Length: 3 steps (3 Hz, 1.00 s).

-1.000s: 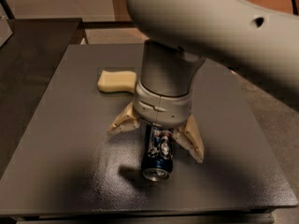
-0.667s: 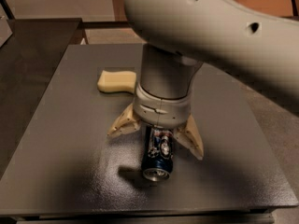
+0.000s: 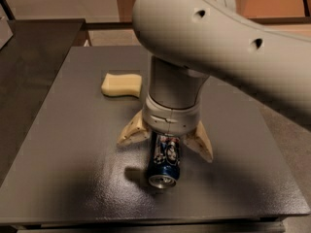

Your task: Place pepsi can upright

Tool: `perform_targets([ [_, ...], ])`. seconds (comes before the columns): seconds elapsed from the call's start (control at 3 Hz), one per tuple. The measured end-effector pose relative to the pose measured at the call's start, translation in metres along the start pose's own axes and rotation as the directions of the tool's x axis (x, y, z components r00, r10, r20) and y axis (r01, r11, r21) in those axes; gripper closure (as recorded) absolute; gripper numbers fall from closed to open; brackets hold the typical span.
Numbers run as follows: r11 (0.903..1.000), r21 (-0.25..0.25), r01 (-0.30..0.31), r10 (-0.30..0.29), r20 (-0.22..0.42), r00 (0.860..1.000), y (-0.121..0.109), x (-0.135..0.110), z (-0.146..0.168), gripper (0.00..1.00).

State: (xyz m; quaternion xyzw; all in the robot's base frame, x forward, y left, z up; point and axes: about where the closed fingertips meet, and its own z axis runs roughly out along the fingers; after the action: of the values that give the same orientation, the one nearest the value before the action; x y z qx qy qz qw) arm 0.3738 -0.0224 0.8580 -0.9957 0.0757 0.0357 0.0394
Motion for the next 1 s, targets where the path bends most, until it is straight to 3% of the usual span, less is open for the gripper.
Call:
perform_targets([
  [0.67, 0.9995, -0.032, 0.005, -0.006, -0.026, 1.0, 0.01, 0.008, 0.015, 0.04],
  [1.0, 0.9988, -0.049, 0.006, -0.008, -0.031, 0.999, 0.013, 0.007, 0.02, 0.21],
])
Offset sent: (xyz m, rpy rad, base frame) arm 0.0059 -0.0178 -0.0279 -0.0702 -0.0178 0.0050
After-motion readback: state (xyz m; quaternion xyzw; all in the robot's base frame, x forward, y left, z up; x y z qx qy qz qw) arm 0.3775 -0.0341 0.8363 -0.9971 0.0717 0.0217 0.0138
